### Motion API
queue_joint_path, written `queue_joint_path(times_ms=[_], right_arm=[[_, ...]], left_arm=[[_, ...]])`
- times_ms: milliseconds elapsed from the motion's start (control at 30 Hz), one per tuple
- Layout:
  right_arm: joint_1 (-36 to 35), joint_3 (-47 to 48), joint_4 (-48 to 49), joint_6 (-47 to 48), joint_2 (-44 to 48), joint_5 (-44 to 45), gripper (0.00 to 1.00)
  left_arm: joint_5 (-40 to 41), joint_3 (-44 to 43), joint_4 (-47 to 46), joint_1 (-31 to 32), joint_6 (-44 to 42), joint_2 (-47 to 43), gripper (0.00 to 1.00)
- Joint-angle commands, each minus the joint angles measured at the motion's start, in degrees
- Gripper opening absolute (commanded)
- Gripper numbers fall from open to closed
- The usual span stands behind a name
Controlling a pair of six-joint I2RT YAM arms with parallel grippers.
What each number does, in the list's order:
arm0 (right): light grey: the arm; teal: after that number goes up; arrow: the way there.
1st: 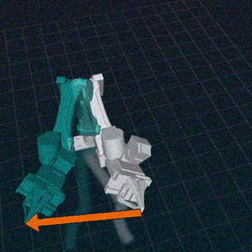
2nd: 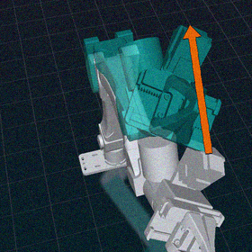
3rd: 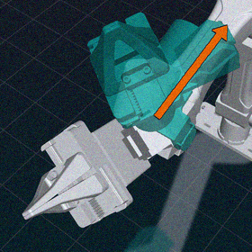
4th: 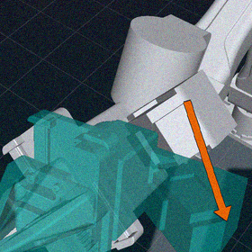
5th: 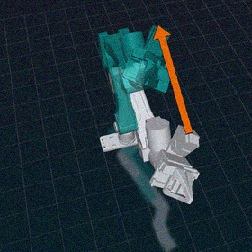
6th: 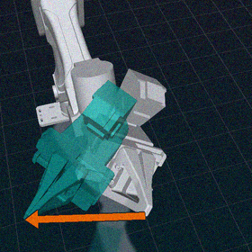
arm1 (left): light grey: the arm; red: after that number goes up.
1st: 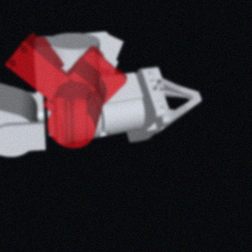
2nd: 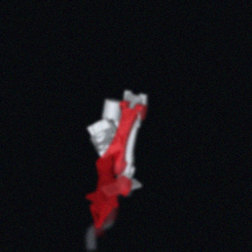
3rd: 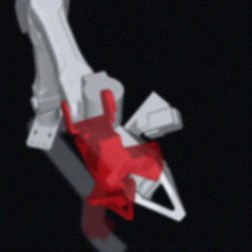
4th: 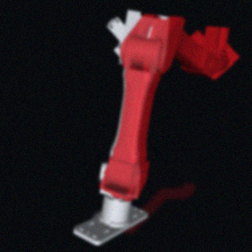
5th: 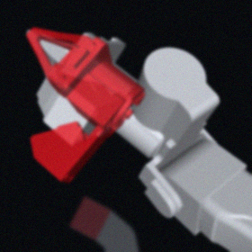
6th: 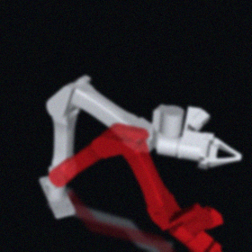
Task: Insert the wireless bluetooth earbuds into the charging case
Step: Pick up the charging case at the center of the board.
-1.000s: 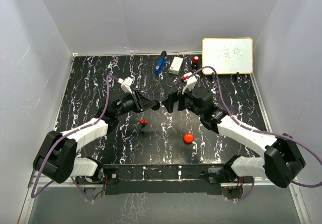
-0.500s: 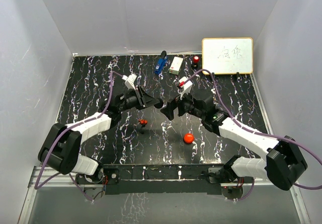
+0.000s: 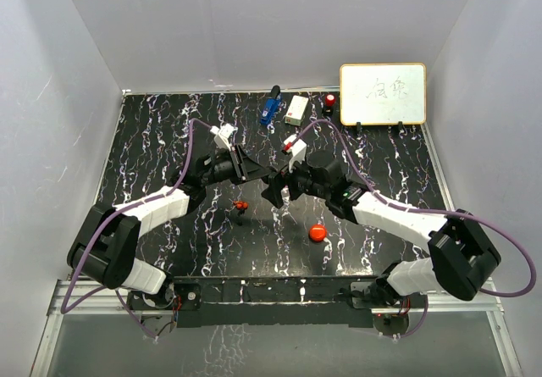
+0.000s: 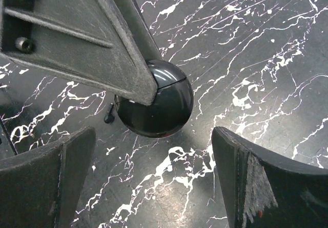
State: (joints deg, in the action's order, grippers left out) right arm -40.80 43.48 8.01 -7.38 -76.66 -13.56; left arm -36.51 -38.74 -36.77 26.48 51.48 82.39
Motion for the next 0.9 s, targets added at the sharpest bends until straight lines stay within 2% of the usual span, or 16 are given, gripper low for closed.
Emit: queue_joint_path(times_ms=[0,233,467,733,833,867], right_arm=[[-0.34,3.30,4.97,1.14,-0.38,1.40,0.94],[-0.41,4.47,5.48,1.40,-2.74,1.70,0.88],[-0.38,4.16,7.16,1.08,-3.06,2.65,0.76],[-0.35,4.11,7.71,1.18,-3.08,2.75,0.67],[-0.39,4.19,7.81,1.30,-3.31,2.71,0.60],[-0.41,4.28,7.77,1.31,-3.40,2.58,0.51]], left_arm=[[-2.09,-2.11,0.37,0.41,0.28,-0.18,0.00],[-1.77,-1.35,0.44,0.72,0.28,-0.29,0.00],[-1.48,-1.17,1.00,0.94,0.04,-0.48,0.00],[-0.89,-0.56,1.68,1.37,-0.33,-0.63,0.00],[-0.82,-0.48,1.71,1.46,-0.33,-0.73,0.00],[-0.70,-0.51,1.96,1.43,-0.42,-0.78,0.00]])
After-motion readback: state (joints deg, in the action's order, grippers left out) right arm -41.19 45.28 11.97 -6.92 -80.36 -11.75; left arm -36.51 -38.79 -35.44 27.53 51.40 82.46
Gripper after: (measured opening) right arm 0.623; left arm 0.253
